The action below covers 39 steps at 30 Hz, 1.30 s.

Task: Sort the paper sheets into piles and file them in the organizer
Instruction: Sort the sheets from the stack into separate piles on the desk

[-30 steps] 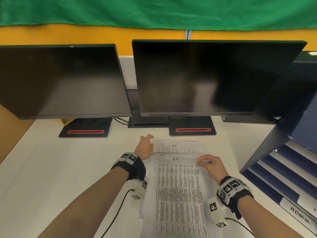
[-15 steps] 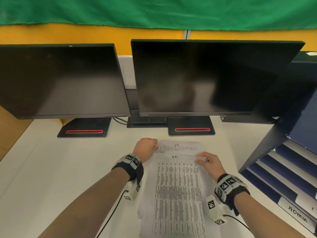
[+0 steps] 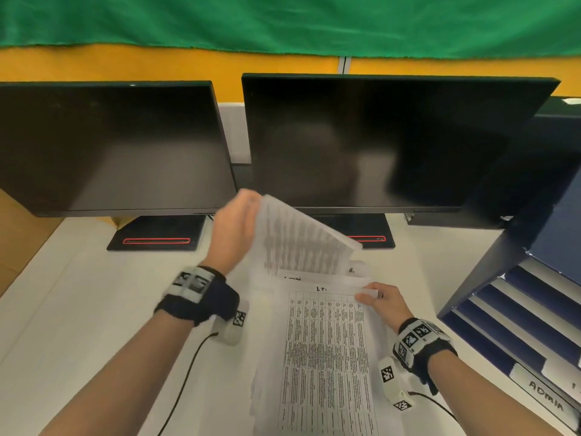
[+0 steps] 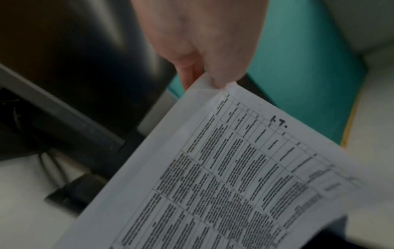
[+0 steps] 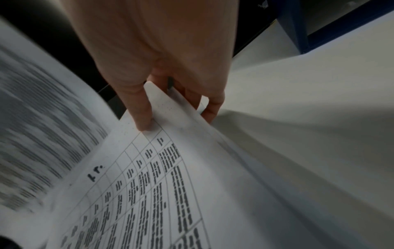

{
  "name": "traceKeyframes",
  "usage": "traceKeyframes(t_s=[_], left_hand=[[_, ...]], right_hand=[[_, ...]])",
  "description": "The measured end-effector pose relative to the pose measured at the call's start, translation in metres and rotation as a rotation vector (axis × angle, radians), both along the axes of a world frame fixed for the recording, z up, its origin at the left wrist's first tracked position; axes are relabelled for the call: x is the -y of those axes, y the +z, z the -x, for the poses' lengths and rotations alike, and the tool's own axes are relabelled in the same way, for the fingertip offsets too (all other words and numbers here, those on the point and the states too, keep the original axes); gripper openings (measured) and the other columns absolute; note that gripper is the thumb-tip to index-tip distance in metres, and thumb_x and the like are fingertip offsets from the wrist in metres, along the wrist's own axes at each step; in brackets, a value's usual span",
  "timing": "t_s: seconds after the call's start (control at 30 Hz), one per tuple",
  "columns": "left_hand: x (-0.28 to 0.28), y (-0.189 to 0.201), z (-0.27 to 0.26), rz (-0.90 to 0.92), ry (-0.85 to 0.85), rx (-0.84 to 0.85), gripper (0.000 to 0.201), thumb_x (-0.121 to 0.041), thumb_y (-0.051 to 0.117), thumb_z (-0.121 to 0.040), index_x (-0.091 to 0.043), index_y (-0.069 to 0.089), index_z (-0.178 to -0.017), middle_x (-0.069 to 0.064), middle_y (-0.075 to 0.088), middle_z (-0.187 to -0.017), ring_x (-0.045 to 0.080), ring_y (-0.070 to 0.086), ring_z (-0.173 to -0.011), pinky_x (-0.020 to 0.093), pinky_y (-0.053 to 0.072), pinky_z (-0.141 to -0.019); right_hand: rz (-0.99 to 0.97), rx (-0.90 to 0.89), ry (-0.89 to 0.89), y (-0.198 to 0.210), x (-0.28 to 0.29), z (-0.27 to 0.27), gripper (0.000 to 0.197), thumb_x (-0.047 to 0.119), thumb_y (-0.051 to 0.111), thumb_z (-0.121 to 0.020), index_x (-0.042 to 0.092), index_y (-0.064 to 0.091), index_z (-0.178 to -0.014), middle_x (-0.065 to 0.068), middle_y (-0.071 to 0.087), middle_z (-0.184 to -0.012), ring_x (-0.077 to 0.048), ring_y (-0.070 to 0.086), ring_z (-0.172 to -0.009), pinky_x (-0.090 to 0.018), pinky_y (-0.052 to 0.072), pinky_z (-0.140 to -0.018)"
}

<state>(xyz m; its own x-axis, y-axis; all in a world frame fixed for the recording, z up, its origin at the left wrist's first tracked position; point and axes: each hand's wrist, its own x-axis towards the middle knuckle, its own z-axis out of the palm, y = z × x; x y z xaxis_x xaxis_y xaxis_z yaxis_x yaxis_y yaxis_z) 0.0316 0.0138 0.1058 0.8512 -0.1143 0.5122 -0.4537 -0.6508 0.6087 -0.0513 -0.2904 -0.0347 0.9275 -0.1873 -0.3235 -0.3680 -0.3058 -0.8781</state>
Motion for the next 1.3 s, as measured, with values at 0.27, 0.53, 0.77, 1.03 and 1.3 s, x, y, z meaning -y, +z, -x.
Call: traceKeyframes(t_s=[0.27,0.53,0.77,1.03,1.3], left_hand=[[-0.066,0.038,-0.042,0.235,0.082,-0.124,0.010,-0.021,0.046,-0.094,-0.015,0.055,-0.094,-0.013,0.056,-0.084,-0.005,0.055,-0.078,0.020,0.044,-0.070],[-0.015,-0.092,0.000,0.080,-0.249,-0.487,0.012,-0.029,0.050,-0.091,-0.023,0.057,-0.084,-0.010,0.058,-0.081,-0.004,0.052,-0.076,0.025,0.042,-0.074],[0.024,-0.127,0.031,0.081,-0.251,-0.571,0.011,-0.016,0.058,-0.091,-0.011,0.067,-0.096,-0.003,0.066,-0.105,0.007,0.058,-0.099,0.016,0.040,-0.086],[0.021,-0.134,0.037,-0.080,-0.238,-0.603,0.018,-0.019,0.060,-0.091,-0.016,0.072,-0.104,-0.001,0.068,-0.108,0.008,0.058,-0.097,0.017,0.041,-0.089],[-0.027,-0.101,0.021,0.041,-0.188,-0.700,0.023,-0.027,0.066,-0.087,-0.009,0.070,-0.073,0.006,0.068,-0.071,0.013,0.060,-0.064,0.028,0.045,-0.062]], right_hand=[[-0.073,-0.024,-0.053,-0.001,-0.003,-0.001,0.010,0.011,0.063,-0.085,0.007,0.068,-0.092,-0.013,0.070,-0.098,-0.030,0.064,-0.098,-0.044,0.046,-0.096],[-0.197,-0.062,-0.142,0.006,-0.011,0.002,0.018,0.014,0.058,-0.088,0.004,0.064,-0.102,-0.013,0.069,-0.101,-0.028,0.063,-0.095,-0.039,0.047,-0.090],[-0.411,-0.064,-0.203,0.011,-0.013,0.007,0.010,0.007,0.058,-0.088,0.001,0.063,-0.095,-0.016,0.067,-0.088,-0.025,0.066,-0.073,-0.028,0.052,-0.061],[-0.500,-0.057,-0.216,0.010,-0.011,0.009,0.008,0.003,0.059,-0.086,0.001,0.066,-0.090,-0.020,0.067,-0.088,-0.028,0.067,-0.075,-0.032,0.053,-0.061],[-0.373,-0.130,-0.238,0.012,-0.012,0.004,0.040,0.044,0.058,-0.086,0.008,0.069,-0.098,-0.006,0.069,-0.097,-0.022,0.063,-0.092,-0.030,0.043,-0.076]])
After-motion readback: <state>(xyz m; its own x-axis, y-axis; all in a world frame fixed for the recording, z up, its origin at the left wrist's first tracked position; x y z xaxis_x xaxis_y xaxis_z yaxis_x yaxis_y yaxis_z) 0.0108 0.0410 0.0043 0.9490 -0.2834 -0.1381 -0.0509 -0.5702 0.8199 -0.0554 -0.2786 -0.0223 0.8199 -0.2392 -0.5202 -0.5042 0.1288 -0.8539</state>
